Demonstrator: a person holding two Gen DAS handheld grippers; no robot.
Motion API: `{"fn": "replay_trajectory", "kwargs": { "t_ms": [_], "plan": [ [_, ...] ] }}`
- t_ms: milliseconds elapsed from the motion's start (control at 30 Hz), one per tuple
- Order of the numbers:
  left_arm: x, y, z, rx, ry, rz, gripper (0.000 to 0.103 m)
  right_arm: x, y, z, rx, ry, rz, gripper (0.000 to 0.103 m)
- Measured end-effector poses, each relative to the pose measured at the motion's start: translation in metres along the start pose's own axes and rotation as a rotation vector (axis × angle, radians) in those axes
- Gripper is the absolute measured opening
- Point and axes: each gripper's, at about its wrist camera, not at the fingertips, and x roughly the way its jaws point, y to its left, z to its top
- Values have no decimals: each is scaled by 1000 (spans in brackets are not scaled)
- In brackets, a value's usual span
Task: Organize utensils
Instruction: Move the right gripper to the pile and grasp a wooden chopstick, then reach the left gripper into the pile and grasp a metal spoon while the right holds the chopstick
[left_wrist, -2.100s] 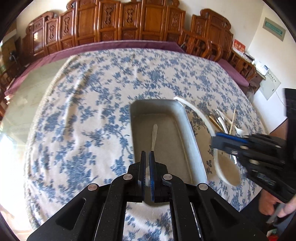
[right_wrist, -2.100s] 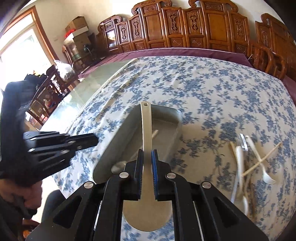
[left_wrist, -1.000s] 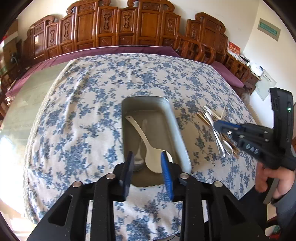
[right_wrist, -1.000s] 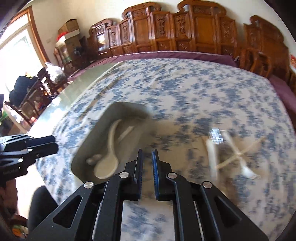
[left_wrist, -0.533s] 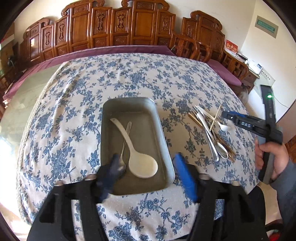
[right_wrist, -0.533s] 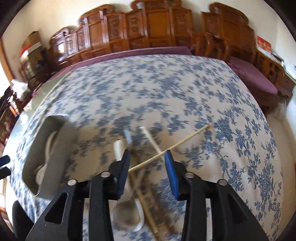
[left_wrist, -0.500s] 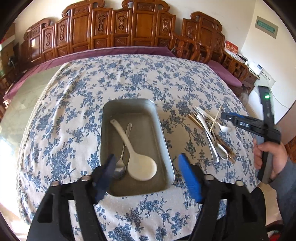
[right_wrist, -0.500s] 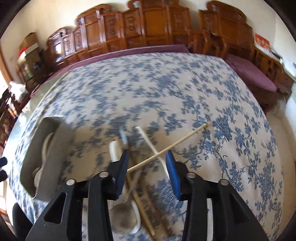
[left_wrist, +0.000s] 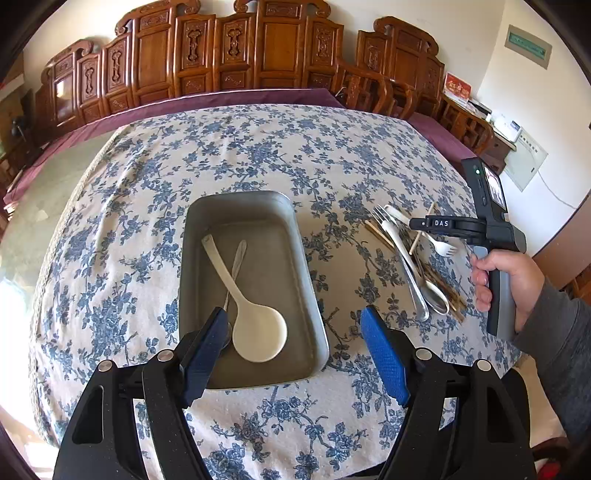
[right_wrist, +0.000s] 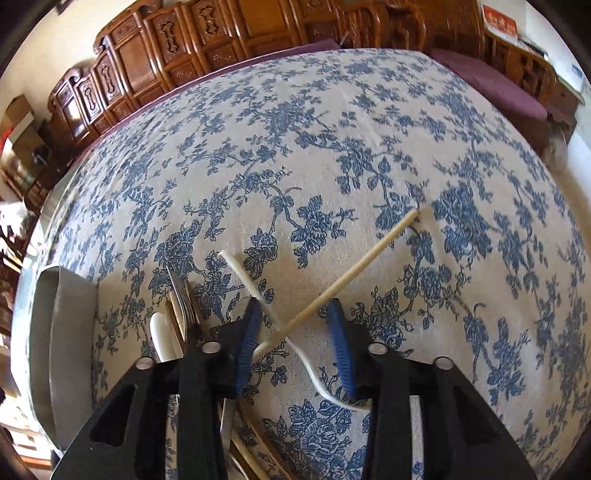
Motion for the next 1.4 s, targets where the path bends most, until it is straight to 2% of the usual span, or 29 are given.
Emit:
{"fn": "replay_trajectory", "kwargs": {
  "t_ms": [33, 233, 467, 800, 933, 1067, 1200, 1400],
  "plan": [
    [0, -2, 0, 5, 1, 0, 71, 0, -1, 0, 6, 4, 7, 24],
    [-2, -14, 0, 34, 3, 2, 71, -7, -9, -7, 31, 20, 49, 7],
    [2, -29, 2, 41, 8, 3, 71, -40, -13, -20, -16, -21, 113, 7],
    [36, -71, 3, 63, 52, -11, 71, -88, -29, -47, -92, -68, 173, 7],
    [47, -92, 4, 92, 67, -9, 71, -83, -38, -49, -101, -59, 160, 7],
    [51, -103, 3, 114, 78, -6, 71, -61, -51, -47, -88, -23, 124, 7],
    [54, -103, 2, 119, 90, 7, 71, -39, -65, -44, -55, 10, 112, 7],
    [57, -98, 3, 114, 97, 22, 71, -31, -75, -37, -19, -7, 118, 10]
  ]
}}
